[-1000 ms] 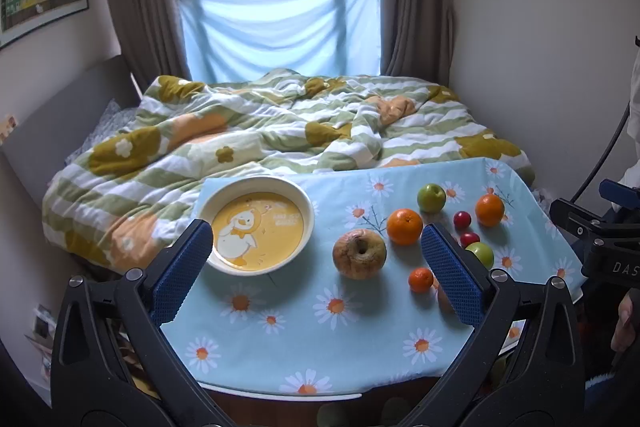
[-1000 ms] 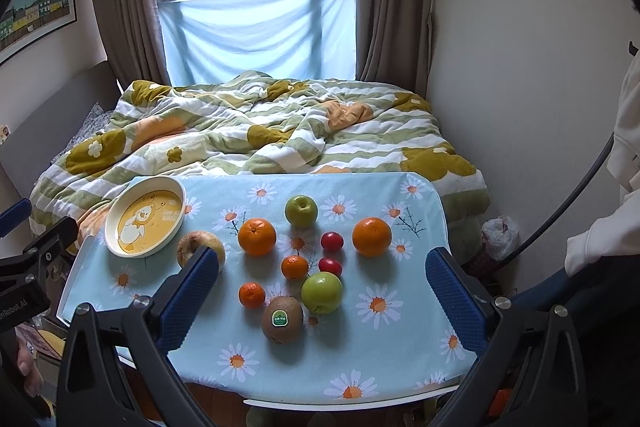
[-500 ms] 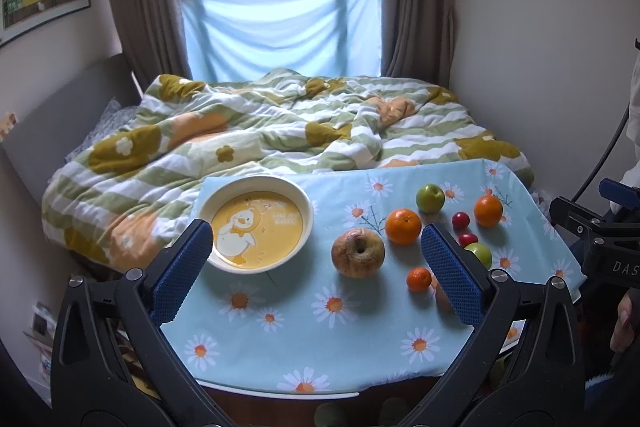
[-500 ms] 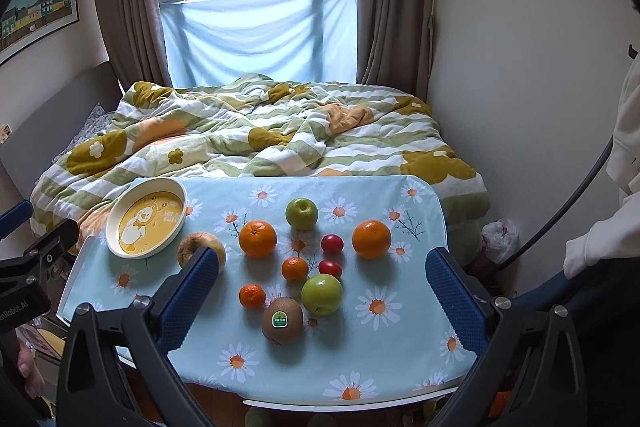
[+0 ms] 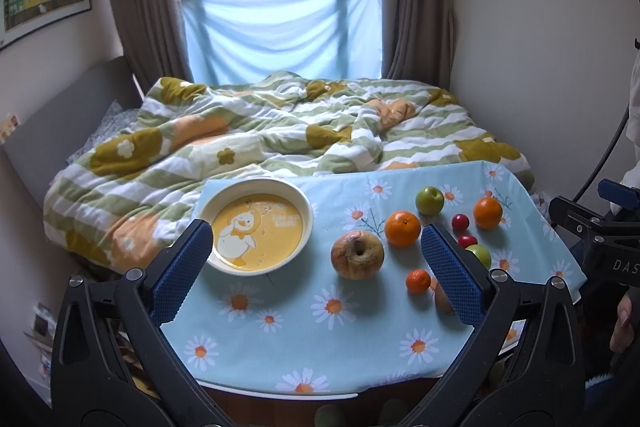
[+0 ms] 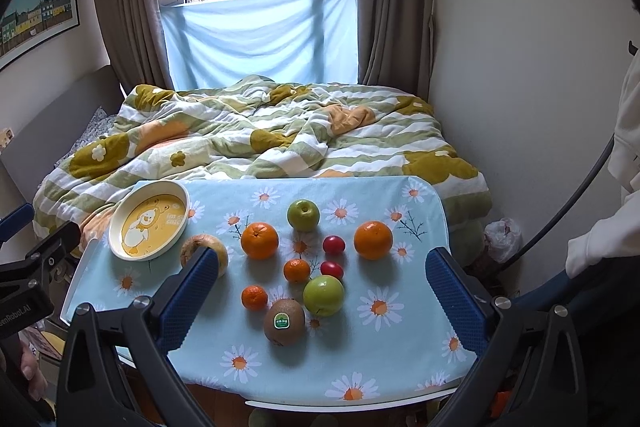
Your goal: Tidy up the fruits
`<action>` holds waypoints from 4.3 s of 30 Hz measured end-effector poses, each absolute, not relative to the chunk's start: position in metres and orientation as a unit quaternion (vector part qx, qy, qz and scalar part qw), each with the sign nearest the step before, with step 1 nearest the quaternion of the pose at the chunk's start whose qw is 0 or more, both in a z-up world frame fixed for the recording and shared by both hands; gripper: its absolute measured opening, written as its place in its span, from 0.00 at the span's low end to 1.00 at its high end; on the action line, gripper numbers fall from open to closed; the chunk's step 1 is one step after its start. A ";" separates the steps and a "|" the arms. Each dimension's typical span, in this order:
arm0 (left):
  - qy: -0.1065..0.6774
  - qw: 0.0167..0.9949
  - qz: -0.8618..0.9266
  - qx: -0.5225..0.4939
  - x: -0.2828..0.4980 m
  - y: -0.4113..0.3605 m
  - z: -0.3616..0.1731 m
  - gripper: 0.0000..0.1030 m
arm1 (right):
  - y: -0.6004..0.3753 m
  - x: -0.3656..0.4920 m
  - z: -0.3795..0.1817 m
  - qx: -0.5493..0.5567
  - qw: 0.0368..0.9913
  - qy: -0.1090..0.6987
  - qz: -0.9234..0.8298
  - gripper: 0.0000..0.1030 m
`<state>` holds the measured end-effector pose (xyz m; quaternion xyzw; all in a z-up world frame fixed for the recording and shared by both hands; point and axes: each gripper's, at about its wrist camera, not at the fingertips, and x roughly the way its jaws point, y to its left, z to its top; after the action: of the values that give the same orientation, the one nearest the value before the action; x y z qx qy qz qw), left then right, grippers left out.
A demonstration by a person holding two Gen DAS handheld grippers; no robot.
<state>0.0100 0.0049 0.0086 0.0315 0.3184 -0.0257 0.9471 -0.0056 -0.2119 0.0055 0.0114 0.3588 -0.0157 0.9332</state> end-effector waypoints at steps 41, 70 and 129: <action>0.458 0.866 -0.148 0.137 0.104 -0.026 -0.136 1.00 | -0.215 0.005 -0.153 0.079 0.864 0.495 -0.044 1.00; 0.507 0.813 -0.232 0.171 0.160 -0.042 -0.208 0.76 | -0.165 0.044 -0.205 0.045 0.846 0.528 -0.064 0.85; 0.478 0.859 -0.128 0.130 0.142 -0.042 -0.194 0.79 | -0.182 0.050 -0.174 -0.026 0.860 0.507 0.055 0.40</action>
<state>0.1417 -0.0415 -0.1940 0.1302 0.4777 -0.1278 0.8594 0.0496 -0.1819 -0.1737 -0.0264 0.5072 0.0545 0.8597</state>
